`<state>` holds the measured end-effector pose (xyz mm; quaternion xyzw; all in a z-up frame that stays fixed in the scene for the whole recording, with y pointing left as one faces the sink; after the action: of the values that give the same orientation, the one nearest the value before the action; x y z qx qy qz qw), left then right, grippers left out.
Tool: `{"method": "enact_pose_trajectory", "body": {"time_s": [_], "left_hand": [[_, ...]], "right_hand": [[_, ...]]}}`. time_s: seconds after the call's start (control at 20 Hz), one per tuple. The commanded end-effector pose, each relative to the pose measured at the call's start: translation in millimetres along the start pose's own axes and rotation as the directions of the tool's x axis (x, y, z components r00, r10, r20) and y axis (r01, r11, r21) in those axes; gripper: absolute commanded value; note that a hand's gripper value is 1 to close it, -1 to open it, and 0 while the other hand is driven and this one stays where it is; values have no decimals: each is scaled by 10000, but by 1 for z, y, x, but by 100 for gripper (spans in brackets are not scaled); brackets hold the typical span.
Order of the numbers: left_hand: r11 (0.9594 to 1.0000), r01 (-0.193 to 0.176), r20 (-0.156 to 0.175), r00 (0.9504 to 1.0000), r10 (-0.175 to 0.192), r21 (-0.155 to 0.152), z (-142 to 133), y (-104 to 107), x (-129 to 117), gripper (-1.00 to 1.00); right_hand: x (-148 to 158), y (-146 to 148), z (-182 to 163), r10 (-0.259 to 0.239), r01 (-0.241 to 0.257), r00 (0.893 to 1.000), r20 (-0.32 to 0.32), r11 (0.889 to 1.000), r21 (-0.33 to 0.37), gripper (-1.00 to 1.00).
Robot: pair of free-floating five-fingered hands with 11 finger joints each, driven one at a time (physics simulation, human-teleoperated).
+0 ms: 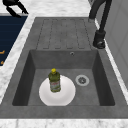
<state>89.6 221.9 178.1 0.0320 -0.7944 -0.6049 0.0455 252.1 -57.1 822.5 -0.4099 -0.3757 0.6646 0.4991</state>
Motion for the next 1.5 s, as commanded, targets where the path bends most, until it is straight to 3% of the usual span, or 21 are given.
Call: {"method": "enact_pose_trajectory", "body": {"time_s": [0.0, 0.5, 1.2, 1.25, 1.35, 1.45], "left_hand": [[10000, 0, 0, 10000, 0, 0, 0, 0, 0, 0], [10000, 0, 0, 10000, 0, 0, 0, 0, 0, 0], [10000, 0, 0, 10000, 0, 0, 0, 0, 0, 0], [10000, 0, 0, 10000, 0, 0, 0, 0, 0, 0], [10000, 0, 0, 10000, 0, 0, 0, 0, 0, 0], [10000, 0, 0, 10000, 0, 0, 0, 0, 0, 0]], "right_hand": [[-2, 5, -35, 104, -104, 9999, -45, 9999, -6, 100], [-17, 36, -131, -93, 93, 10000, -2, 9997, -242, 100], [-30, 78, -262, 485, -498, 9982, -351, 9980, -382, 100], [-30, 80, -270, 375, -389, 9985, -390, 9986, -359, 100], [-27, 80, -287, -352, 361, 9984, -448, 9992, 179, 100], [-23, 83, -305, -620, 636, 9975, -336, 9968, 476, 100]]}}
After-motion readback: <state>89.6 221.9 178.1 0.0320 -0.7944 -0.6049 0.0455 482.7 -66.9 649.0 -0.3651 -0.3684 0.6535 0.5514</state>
